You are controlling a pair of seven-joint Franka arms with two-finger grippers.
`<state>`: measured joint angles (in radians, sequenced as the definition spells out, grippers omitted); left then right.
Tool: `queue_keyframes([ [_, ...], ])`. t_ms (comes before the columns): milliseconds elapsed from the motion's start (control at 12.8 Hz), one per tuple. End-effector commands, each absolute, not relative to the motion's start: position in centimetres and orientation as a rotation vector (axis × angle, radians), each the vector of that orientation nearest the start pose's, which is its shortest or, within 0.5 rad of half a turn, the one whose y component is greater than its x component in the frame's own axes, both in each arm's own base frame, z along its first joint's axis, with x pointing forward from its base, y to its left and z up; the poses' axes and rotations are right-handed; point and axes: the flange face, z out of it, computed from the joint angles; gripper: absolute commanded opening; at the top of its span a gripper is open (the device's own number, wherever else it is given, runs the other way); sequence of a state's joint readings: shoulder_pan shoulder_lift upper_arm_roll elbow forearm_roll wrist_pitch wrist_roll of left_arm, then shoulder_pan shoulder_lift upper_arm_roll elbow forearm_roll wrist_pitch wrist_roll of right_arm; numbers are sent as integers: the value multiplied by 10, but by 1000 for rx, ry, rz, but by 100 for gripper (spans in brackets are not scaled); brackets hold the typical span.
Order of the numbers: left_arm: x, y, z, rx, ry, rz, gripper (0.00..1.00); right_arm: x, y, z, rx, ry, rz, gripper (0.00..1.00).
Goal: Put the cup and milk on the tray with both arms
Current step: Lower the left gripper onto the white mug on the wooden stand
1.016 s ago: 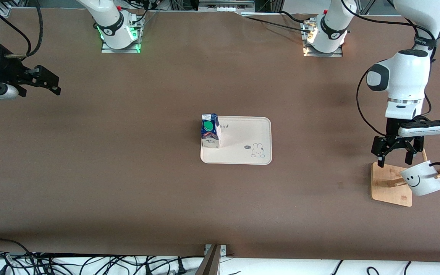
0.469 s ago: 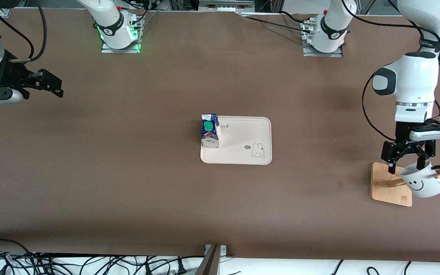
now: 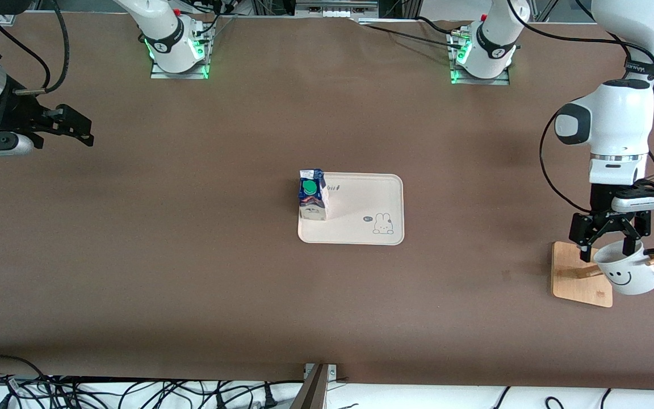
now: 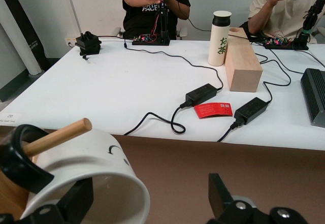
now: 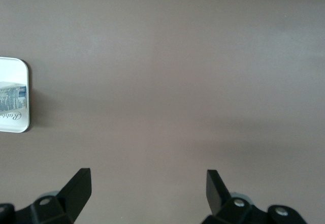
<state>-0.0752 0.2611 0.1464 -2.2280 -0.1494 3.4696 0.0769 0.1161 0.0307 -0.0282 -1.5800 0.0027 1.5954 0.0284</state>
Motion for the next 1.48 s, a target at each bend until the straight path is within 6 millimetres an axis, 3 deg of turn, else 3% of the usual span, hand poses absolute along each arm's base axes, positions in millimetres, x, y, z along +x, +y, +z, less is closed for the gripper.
queue_keyframes([
  [0, 606, 65, 393, -2658, -207, -1493, 100, 564, 51, 612, -3143, -96, 24, 100],
  [312, 603, 74, 386, -2671, -402, -1494, 100, 564, 49, 611, -3144, -89, 29, 100],
  [781, 600, 75, 373, -2690, -444, -1463, 100, 565, 51, 611, -3143, -97, 19, 100],
  [1016, 600, 75, 373, -2687, -429, -1462, 18, 565, 51, 611, -3144, -99, 14, 100],
  [1094, 599, 75, 373, -2686, -421, -1460, 0, 565, 51, 611, -3143, -99, 14, 100],
  [1406, 600, 74, 370, -2693, -416, -1448, 0, 566, 51, 612, -3143, -99, 5, 100],
])
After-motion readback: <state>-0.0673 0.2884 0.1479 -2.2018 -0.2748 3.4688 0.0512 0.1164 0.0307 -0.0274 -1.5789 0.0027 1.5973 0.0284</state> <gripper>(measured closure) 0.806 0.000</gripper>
